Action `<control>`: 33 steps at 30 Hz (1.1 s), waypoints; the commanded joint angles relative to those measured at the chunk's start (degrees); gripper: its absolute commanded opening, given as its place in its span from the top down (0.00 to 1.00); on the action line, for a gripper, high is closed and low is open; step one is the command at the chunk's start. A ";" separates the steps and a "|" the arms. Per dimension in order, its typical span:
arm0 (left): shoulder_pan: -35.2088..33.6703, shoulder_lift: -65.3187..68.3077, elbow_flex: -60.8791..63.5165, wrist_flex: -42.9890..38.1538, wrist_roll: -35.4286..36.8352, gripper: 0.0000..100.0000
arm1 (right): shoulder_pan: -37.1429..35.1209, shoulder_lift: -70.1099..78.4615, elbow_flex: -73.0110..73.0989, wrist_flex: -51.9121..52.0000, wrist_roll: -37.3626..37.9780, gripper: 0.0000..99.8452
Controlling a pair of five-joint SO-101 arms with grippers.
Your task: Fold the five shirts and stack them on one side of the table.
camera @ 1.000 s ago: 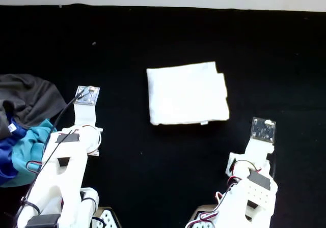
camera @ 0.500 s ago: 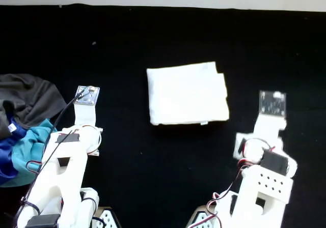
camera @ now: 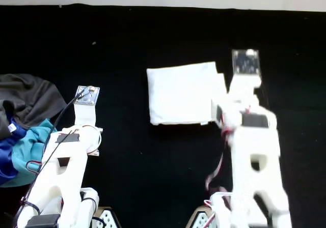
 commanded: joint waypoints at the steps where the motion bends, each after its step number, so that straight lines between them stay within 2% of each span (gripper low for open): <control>1: 0.66 -0.66 0.13 -1.14 -0.53 0.99 | -0.84 17.89 -18.07 7.34 -4.92 0.67; 6: 0.66 -0.66 0.13 -1.14 -0.62 0.99 | -1.19 37.41 -41.89 20.26 -5.19 0.65; 12: 0.66 -0.66 0.13 -1.14 -0.53 0.99 | -2.15 57.63 -63.60 26.15 -5.36 0.65; 17: 0.66 -0.66 0.13 -1.14 -0.53 0.99 | -4.88 72.31 -75.91 29.49 -5.27 0.65; 23: 0.66 -0.66 0.13 -1.14 -0.53 0.99 | -4.09 85.93 -86.81 32.40 -5.27 0.66; 25: 0.66 -0.66 0.13 -1.14 -0.53 0.99 | -3.12 88.84 -89.80 34.59 -5.19 0.74; 28: 0.66 -0.66 0.13 -1.14 -0.53 0.99 | -0.75 92.09 -95.25 36.88 -5.10 1.00; 30: 0.66 -0.66 0.13 -1.14 -0.53 0.99 | 0.92 93.67 -98.51 38.64 -5.10 0.96; 33: 0.66 -0.66 0.13 -1.14 -0.53 0.99 | 5.23 95.16 -103.43 39.25 -5.10 1.00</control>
